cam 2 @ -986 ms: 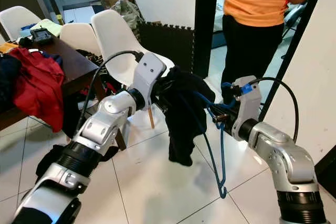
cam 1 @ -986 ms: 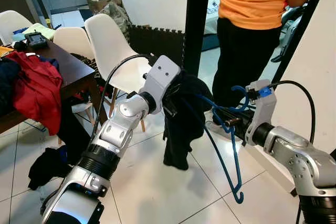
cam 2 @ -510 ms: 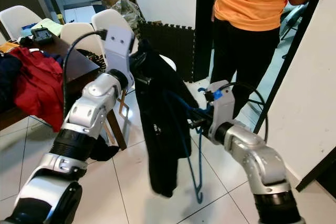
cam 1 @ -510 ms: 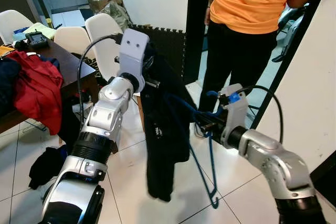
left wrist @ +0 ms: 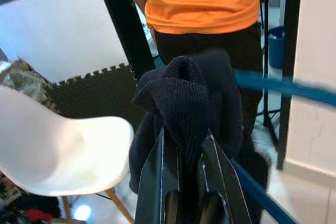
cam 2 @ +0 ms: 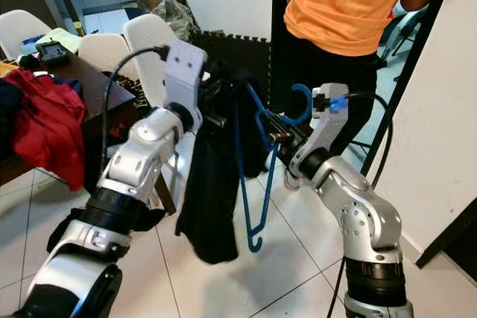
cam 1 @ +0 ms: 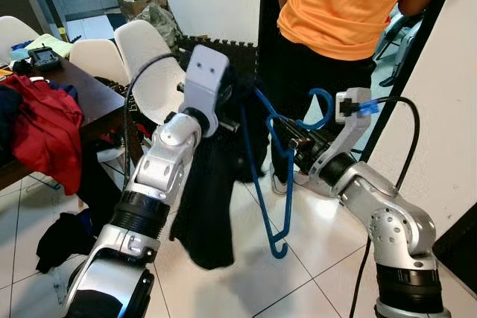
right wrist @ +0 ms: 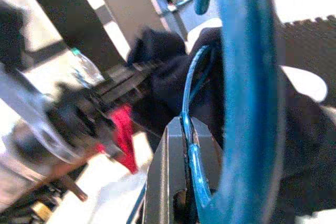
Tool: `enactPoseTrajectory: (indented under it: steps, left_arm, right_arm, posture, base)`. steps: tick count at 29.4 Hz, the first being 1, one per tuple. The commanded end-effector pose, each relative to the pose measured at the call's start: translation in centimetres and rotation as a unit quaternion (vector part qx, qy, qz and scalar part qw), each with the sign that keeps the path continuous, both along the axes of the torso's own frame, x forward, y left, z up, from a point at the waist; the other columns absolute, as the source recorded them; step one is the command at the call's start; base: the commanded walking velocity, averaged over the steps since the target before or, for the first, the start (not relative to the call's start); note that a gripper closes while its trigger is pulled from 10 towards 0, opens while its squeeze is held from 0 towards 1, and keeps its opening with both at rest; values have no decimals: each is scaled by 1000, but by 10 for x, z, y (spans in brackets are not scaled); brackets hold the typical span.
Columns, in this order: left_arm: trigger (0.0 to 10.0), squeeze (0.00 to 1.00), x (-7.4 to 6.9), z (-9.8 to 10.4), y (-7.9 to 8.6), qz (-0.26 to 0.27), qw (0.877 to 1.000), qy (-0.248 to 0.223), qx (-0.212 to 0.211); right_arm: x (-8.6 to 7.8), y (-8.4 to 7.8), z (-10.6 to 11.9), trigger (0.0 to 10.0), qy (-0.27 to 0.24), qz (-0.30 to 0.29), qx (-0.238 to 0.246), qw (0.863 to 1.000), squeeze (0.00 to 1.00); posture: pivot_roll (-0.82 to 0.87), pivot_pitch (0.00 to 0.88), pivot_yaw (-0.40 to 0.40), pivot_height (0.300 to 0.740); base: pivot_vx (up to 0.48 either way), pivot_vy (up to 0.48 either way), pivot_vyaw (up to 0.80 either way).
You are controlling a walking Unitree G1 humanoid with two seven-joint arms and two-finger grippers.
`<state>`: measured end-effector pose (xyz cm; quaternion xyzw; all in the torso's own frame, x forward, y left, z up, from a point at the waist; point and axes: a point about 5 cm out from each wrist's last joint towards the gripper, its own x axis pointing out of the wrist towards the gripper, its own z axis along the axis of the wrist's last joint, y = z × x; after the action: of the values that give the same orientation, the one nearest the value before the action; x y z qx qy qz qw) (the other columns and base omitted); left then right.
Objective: Hang hanger
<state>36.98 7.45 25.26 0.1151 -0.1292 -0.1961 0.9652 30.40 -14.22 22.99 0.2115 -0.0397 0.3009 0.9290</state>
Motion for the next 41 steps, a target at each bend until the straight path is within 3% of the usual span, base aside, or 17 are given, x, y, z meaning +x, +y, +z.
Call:
enactPoseTrajectory:
  steps: [1,3,5,7,11,12,15,21,23,26,28,30,34,37,41]
  left_arm:
    - [10000,0,-1,-2,1,-4,1000,-8,23]
    - [10000,0,-1,-2,1,-4,1000,-8,23]
    - [10000,0,-7,4,-12,-55,998,-9,-2]
    - [10000,0,-7,4,-12,-55,998,-9,-2]
    - [10000,0,-18,13,-31,-123,992,-22,-31]
    - [10000,0,-18,13,-31,-123,992,-22,-31]
    - [10000,0,-22,21,-36,-153,987,-40,-32]
    - [10000,0,-23,26,-35,-163,985,-48,-24]
    - [10000,0,-24,27,-33,-169,984,-53,-11]
    - [10000,0,-23,26,-18,-179,982,-48,29]
    - [10000,0,-23,26,-18,-179,982,-48,29]
    - [10000,0,-23,23,4,-182,980,-33,75]
    - [10000,0,-22,24,20,-179,978,-24,101]
    - [10000,0,-20,29,35,-167,978,-21,126]
    - [10000,0,-22,33,42,-172,975,-21,141]
  right_arm:
    - [-2,-1,11,10000,-30,0,22,999,0]
    - [-2,-1,11,10000,-30,0,22,999,0]
    - [2,3,2,10000,-12,-4,-14,1000,0]
    - [2,3,2,10000,-12,-4,-14,1000,0]
    - [0,21,-17,10000,12,26,-89,996,0]
    - [0,21,-17,10000,12,26,-89,996,0]
    - [-7,31,-33,10000,26,66,-150,986,0]
    - [-13,34,-38,10000,30,92,-165,981,0]
    - [-16,33,-40,10000,30,104,-177,978,0]
    - [-13,18,-40,10000,29,92,-195,976,0]
    - [-13,18,-40,10000,29,92,-195,976,0]
    - [-11,-2,-36,10000,24,74,-207,975,0]
    - [-13,-13,-34,10000,19,76,-218,973,0]
    - [-23,-20,-33,10000,13,116,-231,966,0]
    - [-34,-21,-29,10000,3,166,-232,958,0]
  posture:
    - [29,18,42,740]
    - [29,18,42,740]
    - [33,8,44,740]
    - [33,8,44,740]
    - [30,1,51,740]
    - [30,1,51,740]
    - [32,3,51,740]
    - [33,2,51,740]
    - [34,3,49,740]
    - [35,5,47,740]
    - [35,5,47,740]
    - [42,10,40,740]
    - [45,11,37,740]
    - [49,13,35,740]
    - [48,15,35,740]
  base:
    - [0,0,0]
    - [0,0,0]
    - [0,0,0]
    - [0,0,0]
    - [0,0,0]
    - [0,0,0]
    - [0,0,0]
    - [0,0,0]
    - [0,0,0]
    - [0,0,0]
    - [0,0,0]
    - [0,0,0]
    - [0,0,0]
    - [0,0,0]
    - [0,0,0]
